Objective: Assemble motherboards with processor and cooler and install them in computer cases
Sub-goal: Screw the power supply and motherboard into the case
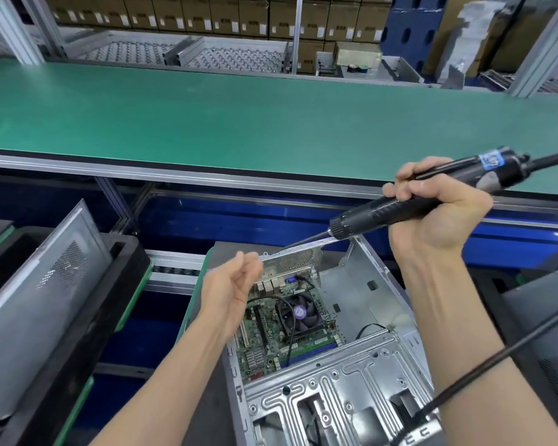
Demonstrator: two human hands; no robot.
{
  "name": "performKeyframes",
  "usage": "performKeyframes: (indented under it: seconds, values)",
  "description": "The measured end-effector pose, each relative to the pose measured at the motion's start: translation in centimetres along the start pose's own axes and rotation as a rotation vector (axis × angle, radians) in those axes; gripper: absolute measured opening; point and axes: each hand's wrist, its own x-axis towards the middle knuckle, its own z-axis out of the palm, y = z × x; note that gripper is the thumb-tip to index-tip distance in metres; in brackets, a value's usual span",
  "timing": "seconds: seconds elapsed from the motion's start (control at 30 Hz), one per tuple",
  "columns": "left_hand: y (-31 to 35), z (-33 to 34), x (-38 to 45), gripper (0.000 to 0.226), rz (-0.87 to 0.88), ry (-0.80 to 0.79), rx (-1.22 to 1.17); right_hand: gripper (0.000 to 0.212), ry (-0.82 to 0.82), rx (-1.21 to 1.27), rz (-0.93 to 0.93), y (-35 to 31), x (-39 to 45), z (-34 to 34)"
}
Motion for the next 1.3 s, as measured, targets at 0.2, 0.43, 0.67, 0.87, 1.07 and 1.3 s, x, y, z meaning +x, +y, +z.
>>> performKeyframes:
  seconds: [0.2, 0.43, 0.67, 0.87, 1.07, 1.3]
  values:
    - [3.3, -1.3, 4.2, 0.039, 0.542, 0.356, 1.283, 0.016, -0.107, -0.154, 0.031, 5.1, -0.8, 1.6]
    - [2.7, -2.8, 6.6, 0.057, 0.530, 0.359, 1.862, 0.019, -0.356, -0.422, 0.016, 12.1, -2.2, 1.7]
    - [2.5, -2.4, 6.7, 0.038, 0.451, 0.364, 1.954, 0.027, -0.432, -0.516, 0.063, 15.8, -2.9, 1.6]
    - [2.7, -2.6, 7.0, 0.039, 0.443, 0.353, 1.946, 0.027, -0.450, -0.597, 0.123, 17.3, -3.4, 1.5]
    - [2.8, -2.6, 7.0, 0.038, 0.438, 0.337, 1.942, 0.031, -0.455, -0.627, 0.129, 18.5, -3.5, 1.4]
    - [2.9, -2.7, 7.0, 0.039, 0.438, 0.312, 1.934, 0.032, -0.464, -0.627, 0.125, 18.9, -3.8, 1.8]
